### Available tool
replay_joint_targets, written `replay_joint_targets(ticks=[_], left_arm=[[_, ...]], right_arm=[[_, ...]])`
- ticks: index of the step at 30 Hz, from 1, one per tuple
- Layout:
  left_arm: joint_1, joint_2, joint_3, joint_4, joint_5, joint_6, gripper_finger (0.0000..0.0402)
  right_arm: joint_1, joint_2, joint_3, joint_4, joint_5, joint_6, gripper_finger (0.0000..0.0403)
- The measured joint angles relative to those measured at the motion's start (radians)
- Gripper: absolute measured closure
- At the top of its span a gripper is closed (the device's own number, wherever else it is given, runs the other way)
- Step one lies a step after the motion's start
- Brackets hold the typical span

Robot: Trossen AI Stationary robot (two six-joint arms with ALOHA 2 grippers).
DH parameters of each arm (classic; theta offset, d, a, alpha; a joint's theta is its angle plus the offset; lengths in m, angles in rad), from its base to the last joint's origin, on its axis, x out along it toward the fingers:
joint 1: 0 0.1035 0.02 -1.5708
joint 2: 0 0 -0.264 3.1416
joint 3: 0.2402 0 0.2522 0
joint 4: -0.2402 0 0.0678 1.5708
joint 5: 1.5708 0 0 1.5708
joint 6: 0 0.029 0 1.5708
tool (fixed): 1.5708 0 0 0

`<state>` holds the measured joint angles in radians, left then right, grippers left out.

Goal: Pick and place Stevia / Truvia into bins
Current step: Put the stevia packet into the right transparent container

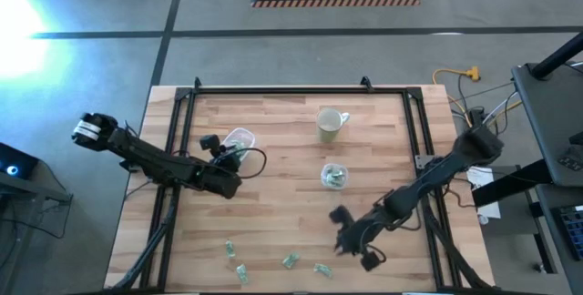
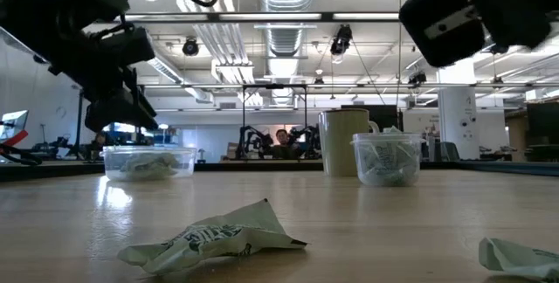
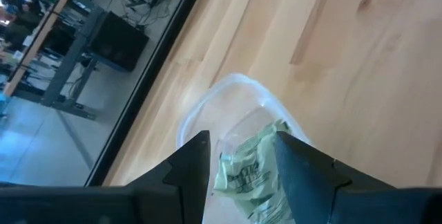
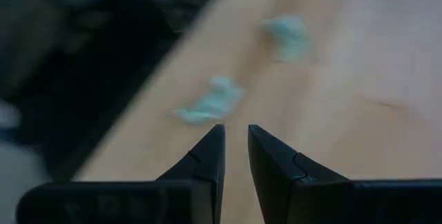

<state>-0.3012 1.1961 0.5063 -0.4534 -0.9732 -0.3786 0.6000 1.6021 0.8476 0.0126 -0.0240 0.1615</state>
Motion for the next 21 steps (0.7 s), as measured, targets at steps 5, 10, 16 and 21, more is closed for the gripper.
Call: replay_joint_targets(ticks=[5, 10, 16, 21], left_arm=[[0.0, 0.0, 0.019, 0.001, 0.004, 0.0, 0.0255], [0.0, 0.0, 0.015, 0.0, 0.005, 0.0, 0.0255], [0.0, 0.0, 0.013, 0.0, 0.022, -0.001, 0.0255], [0.0, 0.0, 0.013, 0.001, 0.027, -0.001, 0.0255]], right_arm=[[0.018, 0.126, 0.007, 0.204, -0.2, -0.053, 0.0346], [0.026, 0.212, 0.041, 0.268, -0.21, -0.094, 0.0333], [0.01, 0.277, 0.08, 0.27, -0.168, -0.095, 0.0295], [0.008, 0.301, 0.094, 0.272, -0.168, -0.094, 0.0265]])
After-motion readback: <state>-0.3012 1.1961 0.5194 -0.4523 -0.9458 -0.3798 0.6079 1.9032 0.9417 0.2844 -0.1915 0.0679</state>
